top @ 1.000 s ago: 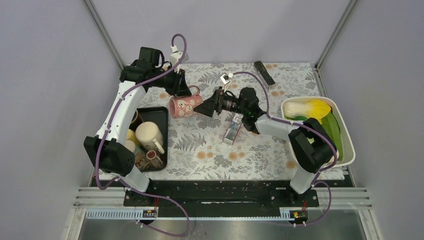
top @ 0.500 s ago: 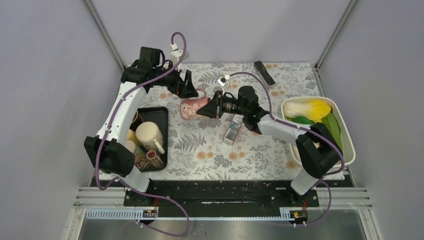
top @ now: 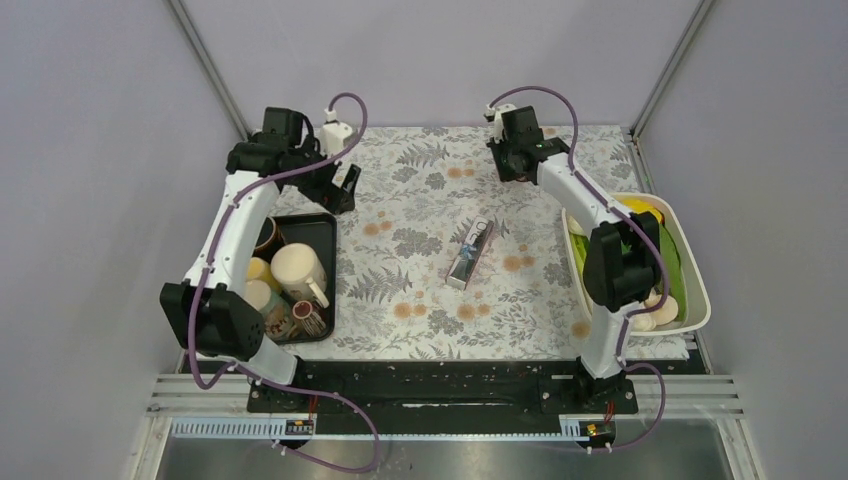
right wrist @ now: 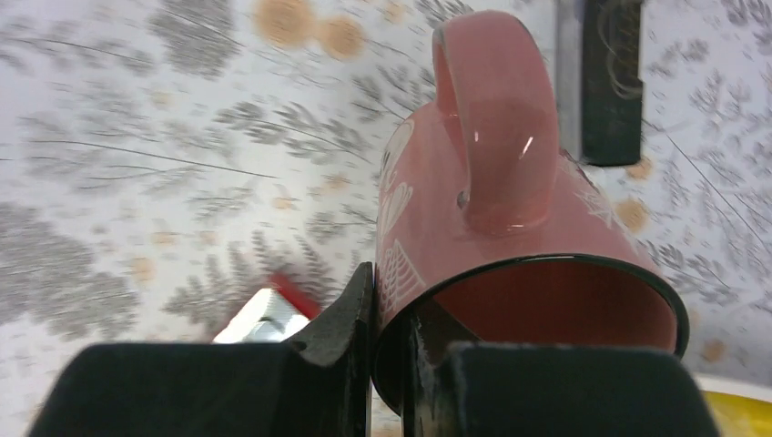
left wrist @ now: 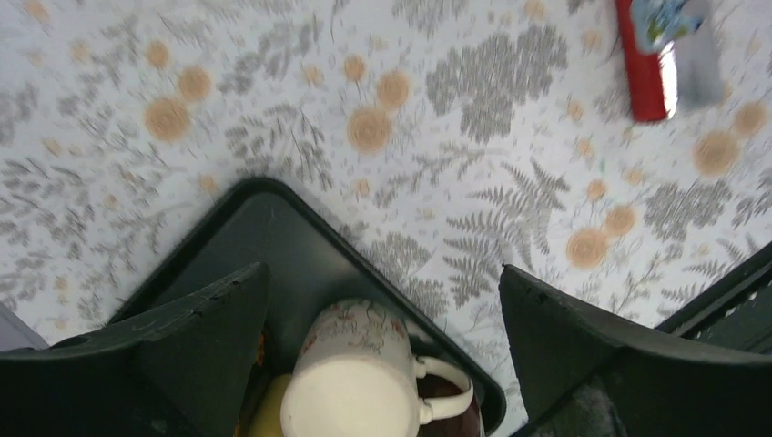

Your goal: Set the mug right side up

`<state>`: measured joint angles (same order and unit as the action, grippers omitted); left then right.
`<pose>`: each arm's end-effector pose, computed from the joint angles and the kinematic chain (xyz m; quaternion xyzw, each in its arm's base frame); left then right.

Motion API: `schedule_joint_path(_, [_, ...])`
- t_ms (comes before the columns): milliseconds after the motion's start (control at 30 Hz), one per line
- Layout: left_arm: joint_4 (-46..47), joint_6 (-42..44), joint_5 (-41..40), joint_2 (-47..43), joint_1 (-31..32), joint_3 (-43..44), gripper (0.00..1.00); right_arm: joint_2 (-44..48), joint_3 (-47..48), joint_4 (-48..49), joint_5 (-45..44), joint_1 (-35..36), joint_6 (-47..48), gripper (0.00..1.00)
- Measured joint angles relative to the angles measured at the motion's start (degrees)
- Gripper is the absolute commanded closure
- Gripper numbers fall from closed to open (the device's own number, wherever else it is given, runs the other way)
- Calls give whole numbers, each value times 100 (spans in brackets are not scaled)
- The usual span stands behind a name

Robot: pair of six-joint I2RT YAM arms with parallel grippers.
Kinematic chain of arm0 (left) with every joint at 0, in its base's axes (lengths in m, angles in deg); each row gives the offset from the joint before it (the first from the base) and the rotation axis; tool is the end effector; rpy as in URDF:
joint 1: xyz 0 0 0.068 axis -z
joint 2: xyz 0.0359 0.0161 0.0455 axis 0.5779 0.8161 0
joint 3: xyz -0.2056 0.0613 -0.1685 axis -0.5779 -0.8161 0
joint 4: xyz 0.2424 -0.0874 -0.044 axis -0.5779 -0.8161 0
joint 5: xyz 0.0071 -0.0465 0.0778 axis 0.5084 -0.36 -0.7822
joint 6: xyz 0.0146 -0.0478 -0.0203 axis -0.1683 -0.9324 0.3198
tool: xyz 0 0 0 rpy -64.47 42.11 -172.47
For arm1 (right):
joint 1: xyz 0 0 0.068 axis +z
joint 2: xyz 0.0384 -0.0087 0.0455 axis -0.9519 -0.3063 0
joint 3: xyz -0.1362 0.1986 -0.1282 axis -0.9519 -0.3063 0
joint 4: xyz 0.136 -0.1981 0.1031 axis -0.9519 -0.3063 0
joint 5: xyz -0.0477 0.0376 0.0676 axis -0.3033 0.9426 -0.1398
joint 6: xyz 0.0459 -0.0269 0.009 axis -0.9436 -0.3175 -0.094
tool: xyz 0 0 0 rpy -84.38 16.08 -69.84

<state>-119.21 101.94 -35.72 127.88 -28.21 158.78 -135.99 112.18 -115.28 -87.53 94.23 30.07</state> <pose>0.3122 -0.0531 0.3857 0.3033 0.8709 -0.1431 0.3594 0.4008 0.1605 0.2954 -0.2090 0.8856 0.0350 0.4133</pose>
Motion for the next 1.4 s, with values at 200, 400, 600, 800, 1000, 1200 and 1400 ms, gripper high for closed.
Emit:
schedule_joint_path(200, [-592, 933, -435, 11, 83, -935, 6, -951, 597, -984, -345, -413, 522, 100])
schedule_joint_path(400, [-914, 1976, -918, -140, 802, -1834, 17, -1252, 789, -1296, -46, -407, 767, 81])
schedule_joint_path(600, [-1147, 3115, -1154, -496, 1294, -2529, 20, -1292, 855, -1318, 46, -424, 831, 39])
schedule_joint_path(800, [-1054, 4229, -1497, -807, 1412, -3071, 21, -1088, 866, -1357, 111, -442, 828, 10])
schedule_joint_path(1000, [-955, 5117, -1945, -887, 1412, -3414, 22, -111, 691, -1425, 433, -446, 715, 6])
schedule_joint_path(1200, [-894, 5528, -2284, -848, 1412, -3698, 36, 673, 498, -1386, 758, -446, 610, 5])
schedule_joint_path(1400, [-337, 5683, -2649, -820, 1419, -4151, 75, 748, 153, -1331, 1204, -446, 466, 5])
